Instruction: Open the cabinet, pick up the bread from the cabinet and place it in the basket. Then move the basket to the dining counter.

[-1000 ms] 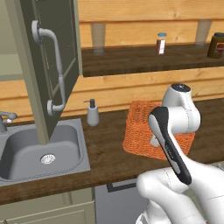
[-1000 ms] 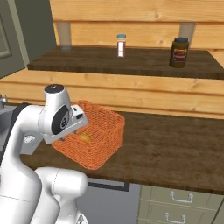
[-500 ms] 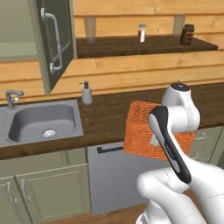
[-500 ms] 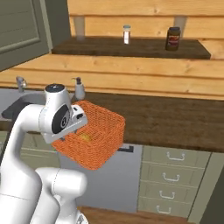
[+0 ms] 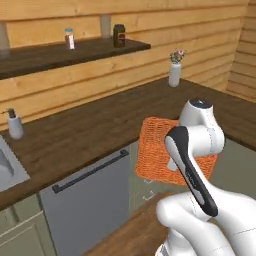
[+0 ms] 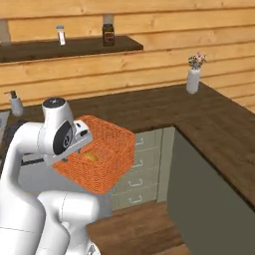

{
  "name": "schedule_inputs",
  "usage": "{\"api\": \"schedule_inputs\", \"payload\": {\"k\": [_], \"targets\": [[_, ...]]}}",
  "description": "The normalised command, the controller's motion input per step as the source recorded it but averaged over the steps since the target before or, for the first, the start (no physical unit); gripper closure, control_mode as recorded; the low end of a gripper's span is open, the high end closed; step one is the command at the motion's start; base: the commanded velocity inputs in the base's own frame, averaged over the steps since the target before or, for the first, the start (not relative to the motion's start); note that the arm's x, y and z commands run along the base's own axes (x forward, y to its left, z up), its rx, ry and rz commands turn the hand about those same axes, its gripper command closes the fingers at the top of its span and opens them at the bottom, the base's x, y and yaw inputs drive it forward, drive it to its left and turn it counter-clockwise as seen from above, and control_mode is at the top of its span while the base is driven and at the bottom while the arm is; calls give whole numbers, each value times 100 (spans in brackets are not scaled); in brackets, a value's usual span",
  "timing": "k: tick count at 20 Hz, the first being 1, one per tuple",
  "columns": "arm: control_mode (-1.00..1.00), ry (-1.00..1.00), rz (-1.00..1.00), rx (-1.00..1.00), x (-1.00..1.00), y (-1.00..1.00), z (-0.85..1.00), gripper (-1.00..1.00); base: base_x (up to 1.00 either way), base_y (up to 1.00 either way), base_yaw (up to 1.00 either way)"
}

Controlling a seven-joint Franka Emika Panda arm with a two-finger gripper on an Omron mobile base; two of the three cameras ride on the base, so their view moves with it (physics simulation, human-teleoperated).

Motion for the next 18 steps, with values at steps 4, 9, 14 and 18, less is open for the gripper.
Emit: {"api": "schedule_inputs", "payload": {"k": [4,9,14,18], "targets": [[100,0,0,0,0,0,0,100,0,33,-94],[100,0,0,0,0,0,0,100,0,20,-94],[100,0,0,0,0,0,0,100,9,-8,-78],[100,0,0,0,0,0,0,100,13,-33,-72]]}}
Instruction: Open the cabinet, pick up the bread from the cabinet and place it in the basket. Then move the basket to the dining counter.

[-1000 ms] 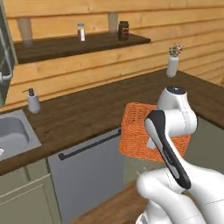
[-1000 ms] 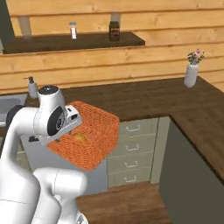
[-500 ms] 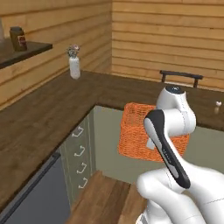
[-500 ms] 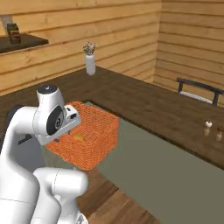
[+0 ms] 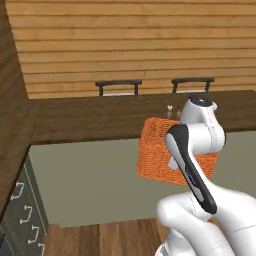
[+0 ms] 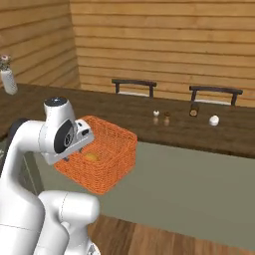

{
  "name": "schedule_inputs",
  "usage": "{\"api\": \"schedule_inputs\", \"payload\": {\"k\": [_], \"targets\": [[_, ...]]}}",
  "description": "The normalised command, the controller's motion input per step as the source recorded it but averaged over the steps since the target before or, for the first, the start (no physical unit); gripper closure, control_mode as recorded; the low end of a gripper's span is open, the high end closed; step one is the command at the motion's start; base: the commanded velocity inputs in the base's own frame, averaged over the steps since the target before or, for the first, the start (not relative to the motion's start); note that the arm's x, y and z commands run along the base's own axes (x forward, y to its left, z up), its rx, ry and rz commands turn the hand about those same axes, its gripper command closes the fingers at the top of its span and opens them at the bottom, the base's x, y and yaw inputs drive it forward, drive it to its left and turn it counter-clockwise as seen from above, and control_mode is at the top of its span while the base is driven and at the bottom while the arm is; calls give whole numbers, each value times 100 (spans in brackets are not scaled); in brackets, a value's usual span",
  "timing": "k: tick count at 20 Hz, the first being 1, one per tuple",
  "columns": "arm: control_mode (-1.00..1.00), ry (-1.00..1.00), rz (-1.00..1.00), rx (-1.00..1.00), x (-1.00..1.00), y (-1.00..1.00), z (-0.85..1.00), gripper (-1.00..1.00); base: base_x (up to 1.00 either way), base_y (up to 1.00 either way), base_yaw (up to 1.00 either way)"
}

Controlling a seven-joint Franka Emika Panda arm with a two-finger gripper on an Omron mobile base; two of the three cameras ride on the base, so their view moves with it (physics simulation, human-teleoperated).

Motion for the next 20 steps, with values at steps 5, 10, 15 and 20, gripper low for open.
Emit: {"api": "schedule_inputs", "payload": {"k": [5,10,15,20], "targets": [[100,0,0,0,0,0,0,100,83,53,-32],[100,0,0,0,0,0,0,100,74,96,6],[100,0,0,0,0,0,0,100,87,22,11],[100,0,0,0,0,0,0,100,50,-3,2]]}}
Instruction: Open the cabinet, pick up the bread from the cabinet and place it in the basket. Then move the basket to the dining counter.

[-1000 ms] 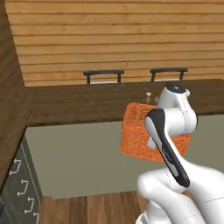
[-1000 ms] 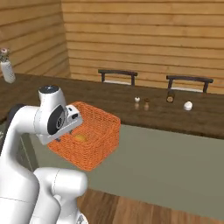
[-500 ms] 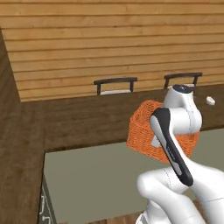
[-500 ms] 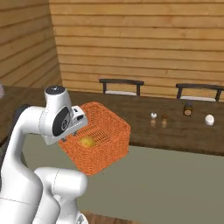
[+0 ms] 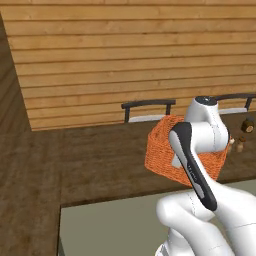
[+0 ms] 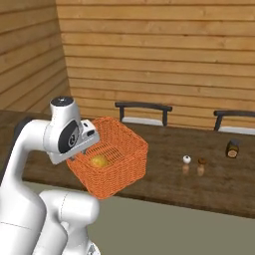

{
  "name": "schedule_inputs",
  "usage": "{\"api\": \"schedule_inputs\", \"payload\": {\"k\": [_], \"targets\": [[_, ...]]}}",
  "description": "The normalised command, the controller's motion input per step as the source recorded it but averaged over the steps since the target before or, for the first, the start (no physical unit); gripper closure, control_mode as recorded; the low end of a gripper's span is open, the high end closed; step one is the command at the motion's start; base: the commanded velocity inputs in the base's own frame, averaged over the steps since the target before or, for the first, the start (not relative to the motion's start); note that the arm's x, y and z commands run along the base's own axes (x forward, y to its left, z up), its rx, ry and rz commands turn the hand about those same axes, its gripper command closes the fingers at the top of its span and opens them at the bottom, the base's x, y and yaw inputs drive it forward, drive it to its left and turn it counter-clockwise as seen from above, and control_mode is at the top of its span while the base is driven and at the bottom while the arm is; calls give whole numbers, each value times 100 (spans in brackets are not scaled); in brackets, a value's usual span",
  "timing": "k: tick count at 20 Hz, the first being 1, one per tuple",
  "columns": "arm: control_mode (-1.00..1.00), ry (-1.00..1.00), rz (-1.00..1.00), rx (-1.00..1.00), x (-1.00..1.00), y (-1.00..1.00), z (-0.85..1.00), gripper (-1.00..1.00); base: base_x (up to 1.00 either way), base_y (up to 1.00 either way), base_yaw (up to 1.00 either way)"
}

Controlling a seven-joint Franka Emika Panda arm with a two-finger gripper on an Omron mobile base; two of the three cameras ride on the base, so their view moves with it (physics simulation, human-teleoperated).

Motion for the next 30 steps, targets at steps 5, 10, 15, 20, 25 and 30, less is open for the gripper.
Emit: {"api": "schedule_inputs", "payload": {"k": [5,10,15,20,25,30], "targets": [[100,0,0,0,0,0,0,100,17,4,0],[100,0,0,0,0,0,0,100,69,1,0],[-100,0,0,0,8,0,0,100,22,2,0],[-100,0,0,0,80,0,-13,100,0,0,0],[-100,2,0,-3,100,3,-11,100,0,0,0],[-100,3,0,-10,100,-1,-36,100,0,0,0]]}}
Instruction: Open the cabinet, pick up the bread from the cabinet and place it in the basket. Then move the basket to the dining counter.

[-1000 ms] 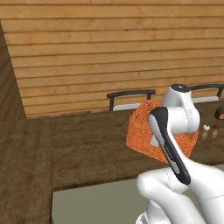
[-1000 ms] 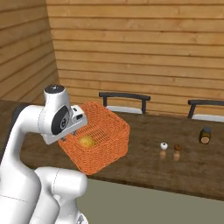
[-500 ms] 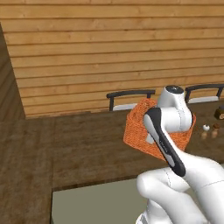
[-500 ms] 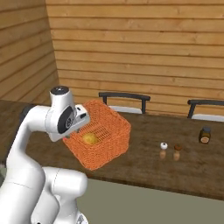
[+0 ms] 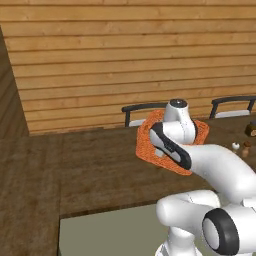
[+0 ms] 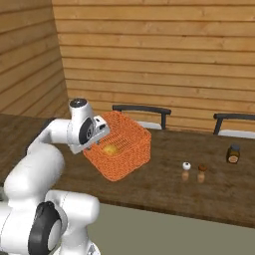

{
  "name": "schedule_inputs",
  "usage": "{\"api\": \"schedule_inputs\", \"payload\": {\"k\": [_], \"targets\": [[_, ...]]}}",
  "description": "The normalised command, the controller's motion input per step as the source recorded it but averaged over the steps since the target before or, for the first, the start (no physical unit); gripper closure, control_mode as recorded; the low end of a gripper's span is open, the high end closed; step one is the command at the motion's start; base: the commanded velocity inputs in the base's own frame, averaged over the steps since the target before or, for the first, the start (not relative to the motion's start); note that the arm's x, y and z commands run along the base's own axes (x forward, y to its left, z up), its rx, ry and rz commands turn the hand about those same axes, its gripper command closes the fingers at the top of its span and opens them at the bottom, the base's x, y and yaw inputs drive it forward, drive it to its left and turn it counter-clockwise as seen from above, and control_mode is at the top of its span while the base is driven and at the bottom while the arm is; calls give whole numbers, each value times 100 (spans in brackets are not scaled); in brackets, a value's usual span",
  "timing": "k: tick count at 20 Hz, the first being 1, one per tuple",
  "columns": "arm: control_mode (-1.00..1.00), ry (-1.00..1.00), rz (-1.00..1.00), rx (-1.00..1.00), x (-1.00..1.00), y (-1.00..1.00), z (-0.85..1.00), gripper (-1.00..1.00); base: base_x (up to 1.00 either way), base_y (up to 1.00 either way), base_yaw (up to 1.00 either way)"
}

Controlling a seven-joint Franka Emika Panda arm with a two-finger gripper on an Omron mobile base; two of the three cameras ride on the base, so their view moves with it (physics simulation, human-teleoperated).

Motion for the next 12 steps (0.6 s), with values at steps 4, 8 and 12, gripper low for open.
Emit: {"api": "schedule_inputs", "payload": {"k": [4,8,12], "targets": [[-100,6,0,-4,100,-16,-62,100,0,0,0],[-100,8,0,0,55,-39,-62,100,0,0,0],[-100,3,0,1,52,-47,-44,100,0,0,0]]}}
